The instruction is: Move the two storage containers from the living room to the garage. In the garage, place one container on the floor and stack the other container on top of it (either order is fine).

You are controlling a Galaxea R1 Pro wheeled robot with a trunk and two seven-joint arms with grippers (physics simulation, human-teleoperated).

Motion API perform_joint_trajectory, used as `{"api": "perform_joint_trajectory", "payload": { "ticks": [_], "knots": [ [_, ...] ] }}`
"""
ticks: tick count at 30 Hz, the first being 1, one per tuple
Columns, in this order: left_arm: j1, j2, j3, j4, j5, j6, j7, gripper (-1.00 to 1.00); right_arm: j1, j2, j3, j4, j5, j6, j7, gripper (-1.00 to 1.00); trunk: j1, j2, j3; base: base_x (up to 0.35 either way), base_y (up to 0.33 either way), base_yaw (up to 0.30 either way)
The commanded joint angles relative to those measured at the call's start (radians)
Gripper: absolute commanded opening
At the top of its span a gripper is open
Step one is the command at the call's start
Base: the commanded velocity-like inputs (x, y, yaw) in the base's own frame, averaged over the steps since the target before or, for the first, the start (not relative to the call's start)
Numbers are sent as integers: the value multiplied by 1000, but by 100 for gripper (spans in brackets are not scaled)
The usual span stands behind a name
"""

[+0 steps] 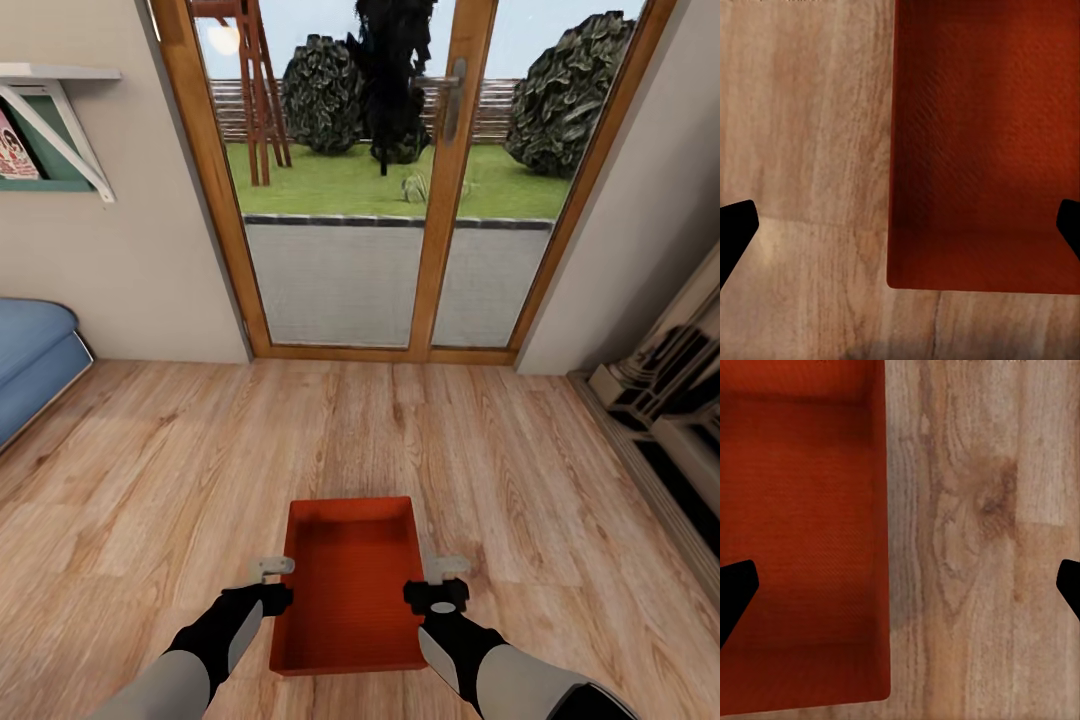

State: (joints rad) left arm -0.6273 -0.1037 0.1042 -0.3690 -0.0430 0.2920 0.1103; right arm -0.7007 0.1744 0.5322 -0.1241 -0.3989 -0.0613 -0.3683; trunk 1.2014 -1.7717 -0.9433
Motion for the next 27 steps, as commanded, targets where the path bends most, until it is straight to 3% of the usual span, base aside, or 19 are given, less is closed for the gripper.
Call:
{"api": "perform_joint_trajectory", "payload": {
  "ticks": [1, 5, 27],
  "knots": [
    [0, -1, 7, -2, -4, 6, 0, 100, -1, 0, 7, -1, -10, -8, -3, 100, 0, 0, -1, 0, 0, 0],
    [0, -1, 7, -2, -5, 6, 0, 100, -1, 0, 7, -3, -9, -12, -4, 100, 0, 0, -1, 0, 0, 0],
    [0, -1, 8, -2, -3, 6, 1, 100, 0, 0, 6, -3, -8, -11, -6, 100, 84, -154, -70, 0, 0, 0]
  ]
}}
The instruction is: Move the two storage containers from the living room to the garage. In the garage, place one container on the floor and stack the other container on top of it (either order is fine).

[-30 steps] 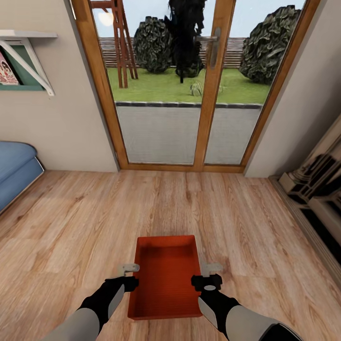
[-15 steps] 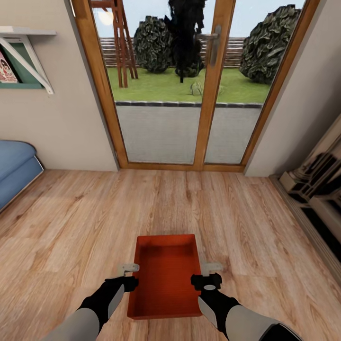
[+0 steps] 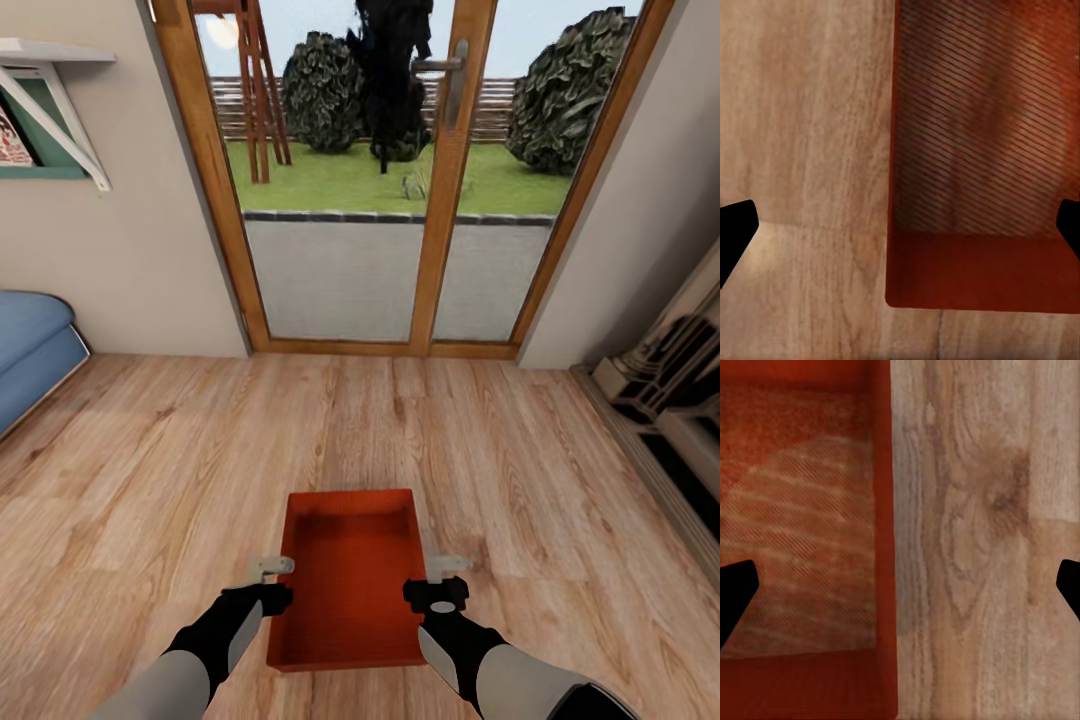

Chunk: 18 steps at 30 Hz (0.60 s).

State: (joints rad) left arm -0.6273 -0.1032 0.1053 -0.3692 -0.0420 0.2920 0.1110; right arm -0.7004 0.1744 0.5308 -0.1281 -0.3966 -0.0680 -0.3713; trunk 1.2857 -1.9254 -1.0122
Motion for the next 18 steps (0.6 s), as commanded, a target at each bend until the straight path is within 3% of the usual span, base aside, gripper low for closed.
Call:
{"api": "perform_joint_trajectory", "payload": {
  "ticks": [1, 10, 18],
  "knots": [
    [0, -1, 7, -2, -4, 6, 0, 100, -1, 0, 8, 1, -11, -4, -3, 100, 4, -8, -4, 0, 0, 0],
    [0, -1, 8, -2, -4, 6, 0, 100, -1, 0, 9, 1, -12, -1, -2, 100, 38, -71, -32, 0, 0, 0],
    [0, 0, 8, -2, -4, 6, 0, 100, -1, 0, 9, 1, -2, 3, -1, 100, 38, -71, -32, 0, 0, 0]
  ]
}}
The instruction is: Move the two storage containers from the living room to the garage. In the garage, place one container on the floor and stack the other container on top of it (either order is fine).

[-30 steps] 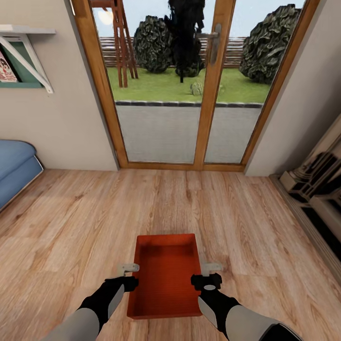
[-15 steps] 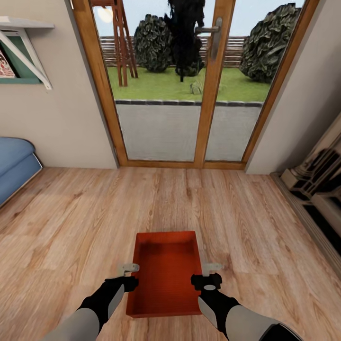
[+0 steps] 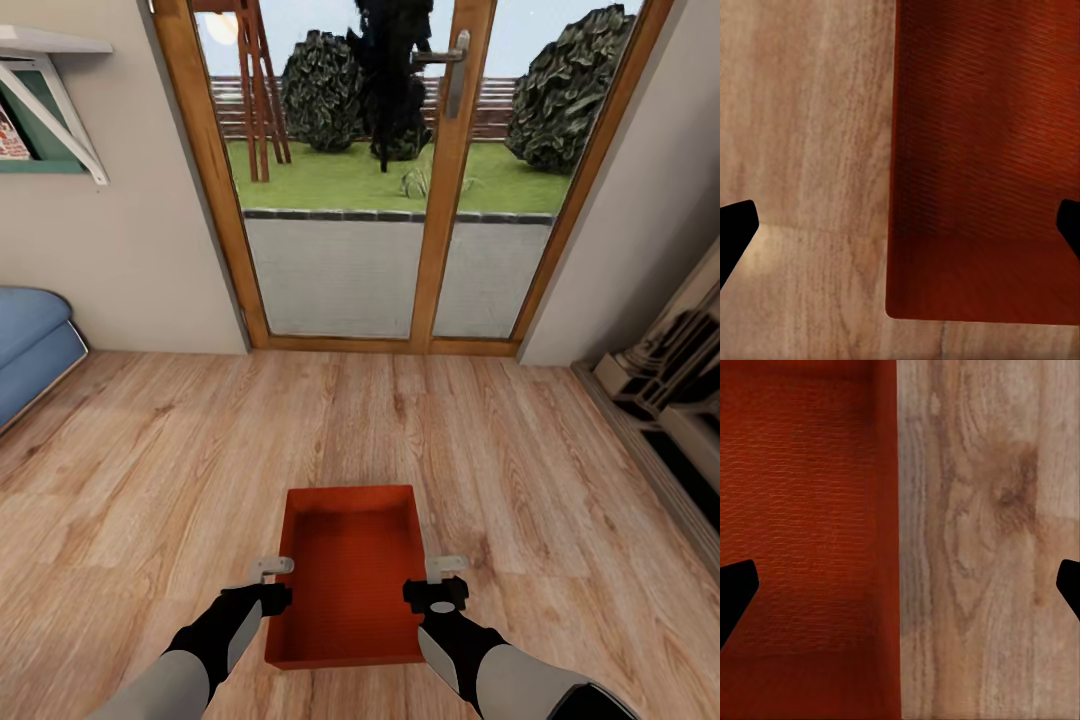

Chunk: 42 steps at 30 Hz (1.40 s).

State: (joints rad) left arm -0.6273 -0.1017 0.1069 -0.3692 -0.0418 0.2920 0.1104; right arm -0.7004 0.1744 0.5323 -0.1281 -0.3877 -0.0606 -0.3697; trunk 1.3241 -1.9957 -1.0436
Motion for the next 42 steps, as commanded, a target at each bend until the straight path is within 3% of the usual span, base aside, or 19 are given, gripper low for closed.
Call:
{"api": "perform_joint_trajectory", "payload": {
  "ticks": [1, 14, 28, 42],
  "knots": [
    [0, -1, 7, -2, -4, 6, 0, 100, -1, 0, 8, 1, -2, -5, -3, 100, 4, -7, -4, 0, 0, 0],
    [0, -1, 7, -2, -4, 6, 0, 100, -1, 0, 8, 1, 9, -5, -3, 100, 54, -98, -45, 0, 0, 0],
    [0, -1, 7, -2, -4, 6, 0, 100, -1, 0, 6, 1, 9, -5, -3, 100, 54, -98, -45, 0, 0, 0],
    [0, -1, 7, -1, -4, 6, 0, 100, -1, 0, 6, 1, 10, -8, -3, 100, 107, -196, -88, 0, 0, 0]
  ]
}}
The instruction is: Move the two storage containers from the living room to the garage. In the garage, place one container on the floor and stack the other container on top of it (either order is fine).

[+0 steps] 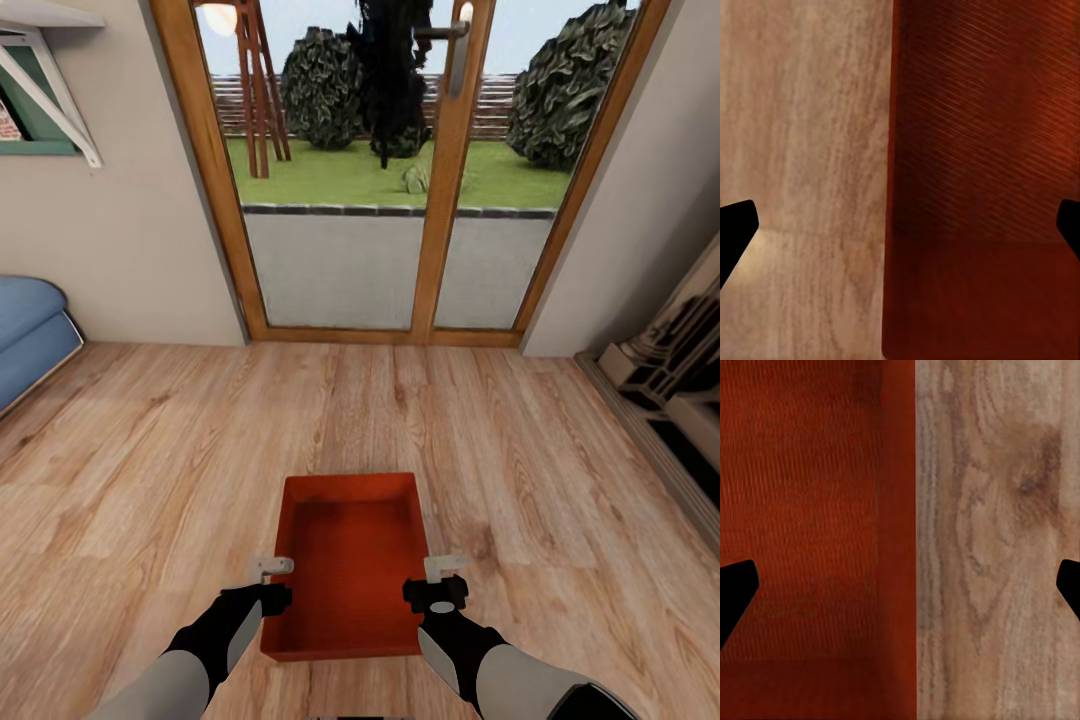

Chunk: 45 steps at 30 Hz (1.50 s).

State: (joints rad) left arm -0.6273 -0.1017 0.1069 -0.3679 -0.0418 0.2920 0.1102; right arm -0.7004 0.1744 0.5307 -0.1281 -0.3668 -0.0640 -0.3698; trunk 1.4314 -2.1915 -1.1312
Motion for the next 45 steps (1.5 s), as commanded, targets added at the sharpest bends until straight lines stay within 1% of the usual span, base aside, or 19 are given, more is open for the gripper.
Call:
{"api": "perform_joint_trajectory", "payload": {
  "ticks": [1, 22, 28, 33, 37, 45],
  "knots": [
    [0, -1, 7, -2, -4, 6, 0, 100, -1, 0, 8, 1, -11, -5, -3, 100, 4, -8, -4, 0, 0, 0],
    [0, -1, 7, -3, -4, 6, 0, 100, -1, 0, 15, 2, -13, 2, -2, 100, 84, -155, -70, 0, 0, 0],
    [0, -1, 7, -3, -4, 6, 0, 100, -1, -2, 14, 3, -17, 4, 0, 100, 84, -155, -70, 0, 0, 0],
    [0, 0, 7, -3, -4, 6, 0, 100, -2, -5, 13, 5, -24, 7, 32, 100, 84, -155, -70, 0, 0, 0],
    [0, 0, 8, -3, -4, 6, 0, 100, -2, -5, 12, 5, -25, 8, 42, 100, 84, -155, -70, 0, 0, 0],
    [0, 0, 8, -3, -4, 6, 0, 100, -1, -9, 13, 5, -17, 12, 45, 100, 84, -155, -70, 0, 0, 0]
  ]
}}
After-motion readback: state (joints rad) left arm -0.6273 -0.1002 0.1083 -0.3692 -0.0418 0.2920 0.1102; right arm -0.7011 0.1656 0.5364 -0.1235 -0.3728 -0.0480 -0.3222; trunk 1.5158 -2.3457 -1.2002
